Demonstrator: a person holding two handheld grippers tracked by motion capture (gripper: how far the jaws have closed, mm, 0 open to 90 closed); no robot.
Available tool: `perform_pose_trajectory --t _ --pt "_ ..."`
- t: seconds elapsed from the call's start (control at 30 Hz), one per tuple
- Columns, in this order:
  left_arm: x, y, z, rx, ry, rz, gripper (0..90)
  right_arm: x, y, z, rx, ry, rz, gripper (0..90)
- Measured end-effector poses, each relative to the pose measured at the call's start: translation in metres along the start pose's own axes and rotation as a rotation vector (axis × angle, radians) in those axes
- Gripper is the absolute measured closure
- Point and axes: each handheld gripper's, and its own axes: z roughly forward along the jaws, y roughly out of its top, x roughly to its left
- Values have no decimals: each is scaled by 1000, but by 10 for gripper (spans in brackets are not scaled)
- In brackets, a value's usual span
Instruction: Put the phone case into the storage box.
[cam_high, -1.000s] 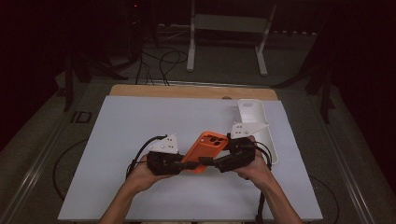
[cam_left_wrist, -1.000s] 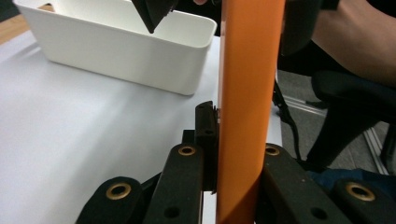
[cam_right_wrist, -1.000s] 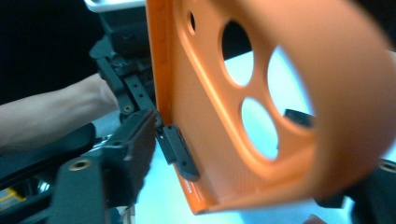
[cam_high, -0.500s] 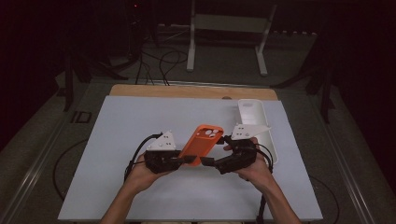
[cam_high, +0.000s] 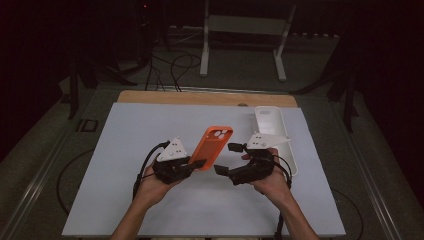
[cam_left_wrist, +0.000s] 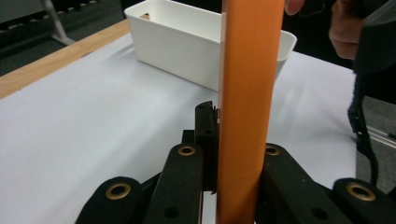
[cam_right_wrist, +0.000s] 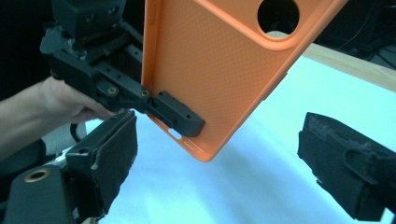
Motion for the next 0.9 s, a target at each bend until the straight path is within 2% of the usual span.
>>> perform_pose_trajectory --t 0.37,0.53,0.9 --pt "-2 -2 3 -29 130 -22 864 -2 3 -3 -43 -57 26 117" --pt "-3 -3 3 -38 168 -31 863 -1 5 -3 -50 -68 32 117" --pt "-5 -8 9 -19 235 -20 864 0 12 0 -86 -87 69 105"
